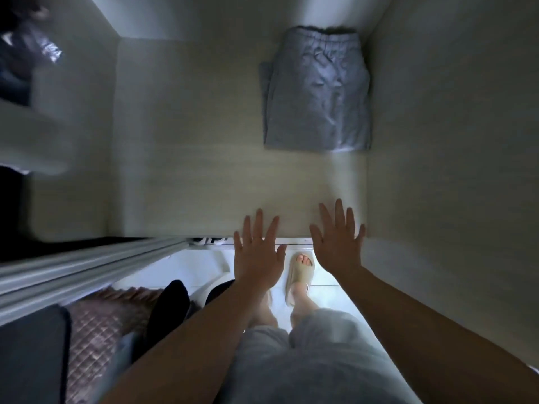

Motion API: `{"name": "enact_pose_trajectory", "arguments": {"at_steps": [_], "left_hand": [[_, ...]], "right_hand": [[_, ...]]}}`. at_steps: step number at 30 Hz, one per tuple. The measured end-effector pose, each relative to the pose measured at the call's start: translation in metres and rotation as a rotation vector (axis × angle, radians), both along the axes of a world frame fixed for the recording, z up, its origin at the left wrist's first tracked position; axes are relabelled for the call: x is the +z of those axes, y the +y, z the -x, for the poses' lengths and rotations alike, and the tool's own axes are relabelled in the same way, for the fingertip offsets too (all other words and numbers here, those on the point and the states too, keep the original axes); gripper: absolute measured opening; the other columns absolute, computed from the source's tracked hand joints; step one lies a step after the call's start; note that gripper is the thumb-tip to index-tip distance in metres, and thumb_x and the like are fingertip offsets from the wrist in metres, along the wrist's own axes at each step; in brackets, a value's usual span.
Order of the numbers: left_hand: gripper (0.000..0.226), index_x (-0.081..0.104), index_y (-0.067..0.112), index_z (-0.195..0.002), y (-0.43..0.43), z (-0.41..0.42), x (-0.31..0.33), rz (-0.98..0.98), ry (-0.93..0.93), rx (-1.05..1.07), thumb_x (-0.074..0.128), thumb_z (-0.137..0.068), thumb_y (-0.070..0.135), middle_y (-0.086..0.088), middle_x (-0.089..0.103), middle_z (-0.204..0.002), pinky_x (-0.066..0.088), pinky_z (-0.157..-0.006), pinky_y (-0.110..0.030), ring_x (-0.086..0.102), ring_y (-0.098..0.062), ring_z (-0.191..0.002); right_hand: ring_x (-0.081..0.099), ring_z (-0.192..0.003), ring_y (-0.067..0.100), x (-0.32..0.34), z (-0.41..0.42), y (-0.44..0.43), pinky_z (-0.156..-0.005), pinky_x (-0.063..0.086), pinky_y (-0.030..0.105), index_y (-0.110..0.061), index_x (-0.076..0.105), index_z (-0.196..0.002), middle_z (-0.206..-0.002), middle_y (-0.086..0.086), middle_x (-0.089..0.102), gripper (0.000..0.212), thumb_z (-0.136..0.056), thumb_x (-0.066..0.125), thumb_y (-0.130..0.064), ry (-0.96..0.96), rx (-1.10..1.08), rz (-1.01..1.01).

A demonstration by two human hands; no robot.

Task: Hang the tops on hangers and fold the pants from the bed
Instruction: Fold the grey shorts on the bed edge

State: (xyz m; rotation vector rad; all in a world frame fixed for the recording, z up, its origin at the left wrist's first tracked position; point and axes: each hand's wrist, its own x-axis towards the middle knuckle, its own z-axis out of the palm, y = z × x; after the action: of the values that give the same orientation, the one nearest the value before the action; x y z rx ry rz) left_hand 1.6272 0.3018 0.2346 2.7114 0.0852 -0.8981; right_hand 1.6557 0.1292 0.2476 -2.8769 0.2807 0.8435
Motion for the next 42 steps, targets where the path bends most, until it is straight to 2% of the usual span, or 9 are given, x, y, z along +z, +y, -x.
{"name": "enact_pose_trajectory", "arguments": {"at_steps": [6,10,15,18,22,27,31,37,42], "left_hand": [[0.064,-0.009,0.037,-0.159,0.009,0.044,0.053,-0.048,-0.023,-0.004,0.023,-0.105,0.052,0.002,-0.026,-0.165,-0.004,-0.124,-0.052,-0.022,-0.027,-0.152],[0.065,-0.004,0.037,-0.160,0.002,0.073,0.081,-0.051,-0.125,0.089,0.026,-0.105,0.053,0.000,-0.019,-0.167,-0.001,-0.123,-0.052,-0.015,-0.029,-0.154],[0.064,0.002,0.038,-0.160,-0.020,0.131,0.098,-0.085,-0.274,0.233,0.025,-0.103,0.057,0.000,-0.007,-0.169,0.004,-0.124,-0.052,-0.007,-0.028,-0.155],[0.064,0.004,0.041,-0.159,-0.040,0.182,0.106,-0.101,-0.309,0.387,0.021,-0.101,0.060,0.003,-0.006,-0.169,0.004,-0.123,-0.051,-0.007,-0.025,-0.155],[0.063,0.007,0.043,-0.158,-0.081,0.259,0.118,-0.154,-0.321,0.620,0.027,-0.101,0.059,0.006,-0.005,-0.169,0.008,-0.124,-0.051,-0.004,-0.023,-0.155],[0.060,0.000,0.047,-0.156,-0.124,0.341,0.138,-0.154,-0.294,0.889,0.025,-0.102,0.059,0.012,-0.013,-0.167,-0.002,-0.125,-0.047,-0.015,-0.016,-0.153],[0.063,-0.003,0.048,-0.156,-0.146,0.407,0.149,-0.230,-0.294,1.078,0.022,-0.100,0.062,0.011,-0.014,-0.167,-0.008,-0.122,-0.043,-0.017,-0.016,-0.153],[0.062,0.003,0.048,-0.156,-0.185,0.519,0.156,-0.312,-0.322,1.446,0.026,-0.100,0.063,0.008,-0.004,-0.168,0.001,-0.123,-0.045,-0.009,-0.018,-0.155],[0.063,0.007,0.046,-0.157,-0.230,0.614,0.168,-0.385,-0.331,1.756,0.028,-0.100,0.063,0.008,-0.001,-0.169,0.003,-0.124,-0.046,-0.006,-0.019,-0.155]], "right_hand": [[-0.002,-0.156,0.024,0.038,0.050,-0.009,-0.121,0.002,0.055,-0.040,0.011,-0.159,-0.169,-0.003,-0.004,0.061,-0.103,0.028,-0.055,-0.072,0.105,-0.056],[0.000,-0.155,0.024,0.065,0.070,-0.022,-0.121,0.002,0.055,-0.039,0.013,-0.159,-0.169,-0.004,-0.004,0.059,-0.103,0.028,-0.053,-0.120,0.202,-0.131],[-0.002,-0.155,0.021,0.091,0.098,-0.044,-0.121,0.000,0.053,-0.039,0.009,-0.159,-0.168,-0.008,-0.011,0.059,-0.104,0.024,-0.054,-0.110,0.438,-0.236],[-0.001,-0.155,0.020,0.104,0.116,-0.059,-0.122,0.001,0.053,-0.038,0.012,-0.159,-0.168,-0.008,-0.008,0.058,-0.104,0.026,-0.052,-0.122,0.597,-0.300],[0.003,-0.154,0.021,0.116,0.146,-0.073,-0.122,0.002,0.055,-0.036,0.017,-0.159,-0.169,-0.005,-0.002,0.059,-0.103,0.027,-0.052,-0.142,0.808,-0.387],[-0.004,-0.154,0.015,0.130,0.205,-0.073,-0.120,-0.008,0.048,-0.041,0.010,-0.158,-0.168,-0.009,-0.006,0.067,-0.096,0.003,-0.066,-0.103,1.068,-0.498],[-0.002,-0.155,0.015,0.135,0.257,-0.058,-0.120,-0.010,0.049,-0.042,0.009,-0.158,-0.169,-0.009,-0.004,0.060,-0.101,0.020,-0.058,-0.020,1.257,-0.592],[0.000,-0.154,0.015,0.151,0.352,-0.034,-0.120,-0.007,0.048,-0.045,0.012,-0.156,-0.168,-0.010,0.001,0.062,-0.097,0.024,-0.061,0.139,1.533,-0.723],[0.004,-0.154,0.016,0.163,0.446,-0.028,-0.121,-0.001,0.049,-0.040,0.017,-0.157,-0.169,-0.007,0.006,0.059,-0.102,0.032,-0.054,0.203,1.807,-0.748]]}}
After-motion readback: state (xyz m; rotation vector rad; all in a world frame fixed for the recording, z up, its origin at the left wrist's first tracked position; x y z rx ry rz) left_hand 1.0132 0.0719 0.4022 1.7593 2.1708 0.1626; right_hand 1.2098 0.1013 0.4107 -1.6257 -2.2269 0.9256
